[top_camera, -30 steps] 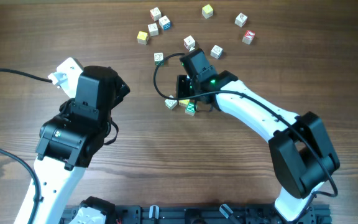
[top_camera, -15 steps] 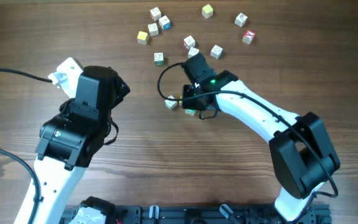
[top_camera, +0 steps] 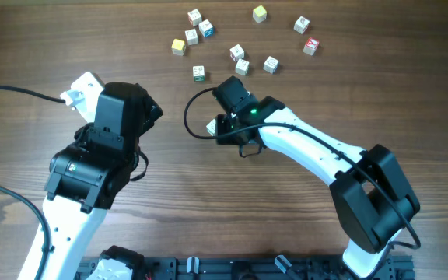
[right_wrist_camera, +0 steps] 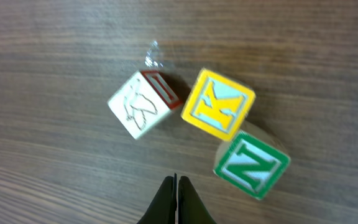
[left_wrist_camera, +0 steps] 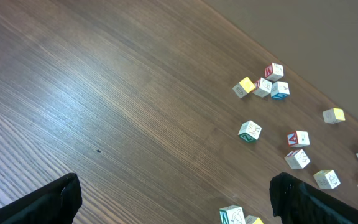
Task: Form a circle
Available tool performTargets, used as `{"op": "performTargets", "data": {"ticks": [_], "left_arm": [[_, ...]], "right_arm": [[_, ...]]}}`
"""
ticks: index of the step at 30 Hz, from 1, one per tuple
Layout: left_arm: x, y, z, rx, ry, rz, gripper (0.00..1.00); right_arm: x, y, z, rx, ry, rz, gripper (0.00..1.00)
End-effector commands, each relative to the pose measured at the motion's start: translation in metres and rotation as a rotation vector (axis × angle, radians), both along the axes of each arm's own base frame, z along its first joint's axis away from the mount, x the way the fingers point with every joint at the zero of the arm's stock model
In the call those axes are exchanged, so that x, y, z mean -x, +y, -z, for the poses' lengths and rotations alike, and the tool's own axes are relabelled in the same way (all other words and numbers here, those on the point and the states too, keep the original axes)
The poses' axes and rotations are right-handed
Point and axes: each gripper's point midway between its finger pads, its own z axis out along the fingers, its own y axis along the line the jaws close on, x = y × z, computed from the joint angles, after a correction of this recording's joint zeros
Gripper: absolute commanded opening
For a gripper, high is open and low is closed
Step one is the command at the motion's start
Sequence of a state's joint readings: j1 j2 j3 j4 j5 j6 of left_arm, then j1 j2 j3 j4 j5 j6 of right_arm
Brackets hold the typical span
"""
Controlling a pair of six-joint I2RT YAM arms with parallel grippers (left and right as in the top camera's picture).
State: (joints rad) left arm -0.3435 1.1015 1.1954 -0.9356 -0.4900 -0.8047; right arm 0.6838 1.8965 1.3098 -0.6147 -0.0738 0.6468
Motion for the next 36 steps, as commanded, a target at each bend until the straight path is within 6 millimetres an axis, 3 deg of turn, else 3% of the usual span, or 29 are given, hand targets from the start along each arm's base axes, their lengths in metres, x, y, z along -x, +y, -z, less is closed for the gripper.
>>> {"op": "performTargets", "data": {"ticks": [1, 36], "left_arm": [[-0.002, 0.005, -0.005, -0.019, -0.012, -0.009, 1.00], [-0.002, 0.005, -0.005, -0.019, -0.012, -0.009, 1.00]], "right_arm": [[-0.005, 0.002, 0.010, 0.021, -0.012, 0.010, 0.05], [-0.004, -0.004, 0.032, 0.087, -0.036, 0.019, 0.05]]}}
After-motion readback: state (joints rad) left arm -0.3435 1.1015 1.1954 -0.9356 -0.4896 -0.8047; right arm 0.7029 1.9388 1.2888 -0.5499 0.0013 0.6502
